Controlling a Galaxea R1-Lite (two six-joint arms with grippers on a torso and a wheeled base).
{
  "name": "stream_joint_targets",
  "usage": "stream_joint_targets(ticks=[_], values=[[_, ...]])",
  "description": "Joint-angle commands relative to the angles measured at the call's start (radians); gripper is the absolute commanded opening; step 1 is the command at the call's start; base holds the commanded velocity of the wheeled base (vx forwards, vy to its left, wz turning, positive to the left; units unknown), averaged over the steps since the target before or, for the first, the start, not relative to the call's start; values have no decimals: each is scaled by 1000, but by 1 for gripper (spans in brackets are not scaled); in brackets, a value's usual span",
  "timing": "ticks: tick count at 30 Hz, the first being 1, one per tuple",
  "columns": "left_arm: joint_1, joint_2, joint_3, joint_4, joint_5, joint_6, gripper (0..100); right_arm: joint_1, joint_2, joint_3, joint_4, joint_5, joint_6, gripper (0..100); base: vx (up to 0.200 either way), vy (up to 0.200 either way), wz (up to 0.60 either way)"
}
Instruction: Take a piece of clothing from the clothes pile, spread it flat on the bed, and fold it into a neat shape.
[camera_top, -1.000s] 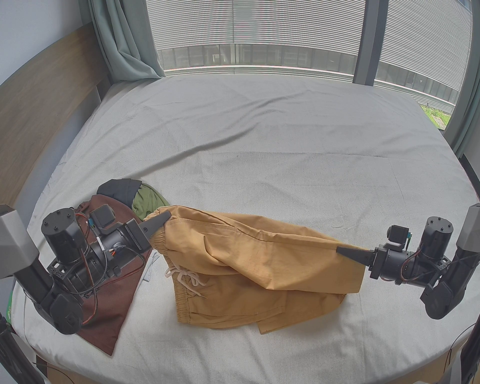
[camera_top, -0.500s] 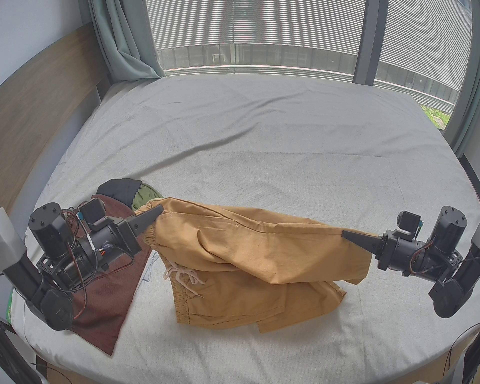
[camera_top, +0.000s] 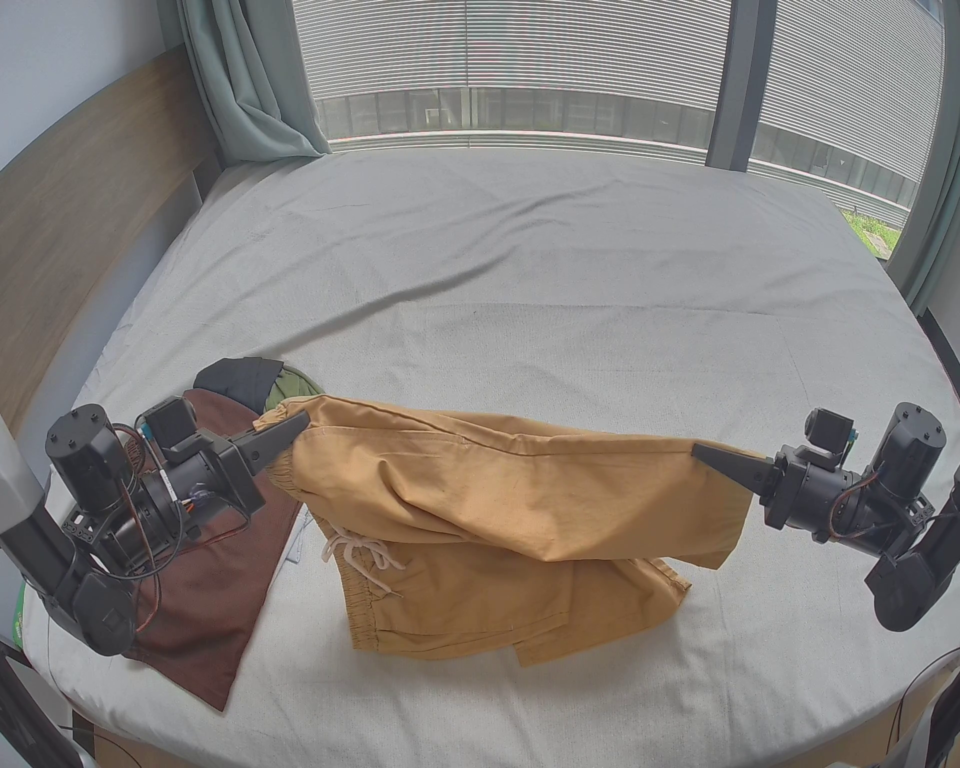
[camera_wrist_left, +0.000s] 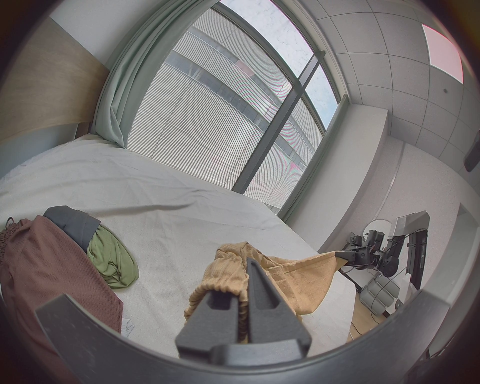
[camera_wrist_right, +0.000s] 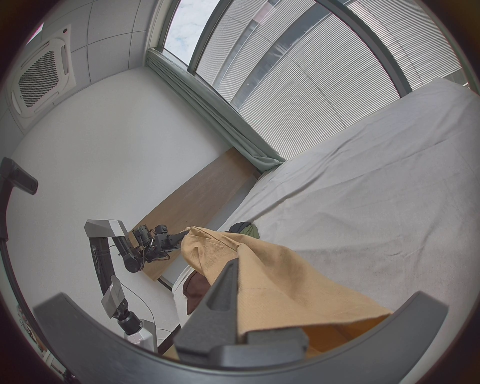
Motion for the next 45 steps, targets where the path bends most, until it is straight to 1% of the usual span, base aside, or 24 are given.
stream_joint_targets(ticks=[1,9,14,21,25,33,45], values=[[3,-10,-1,-1,0,0,0,-6,-18,-5,-1,0,1,0,0,0,0],[12,-21,-6,-2,-5,0,0,-24,-30,-27,-1,0,1,0,0,0,0],[24,-21,-1,-1,-28,1,0,-44,-31,-36,-1,0,1,0,0,0,0],[24,-19,-1,-1,-29,1,0,-67,-37,-56,-1,0,1,0,0,0,0],[27,-16,-3,-1,-28,20,0,-78,-37,-60,-1,0,1,0,0,0,0],[52,-4,-7,-1,-29,24,0,-118,-37,-71,-1,0,2,0,0,0,0],[53,-4,-7,1,-28,23,0,-139,-36,-82,-1,0,1,0,0,0,0]])
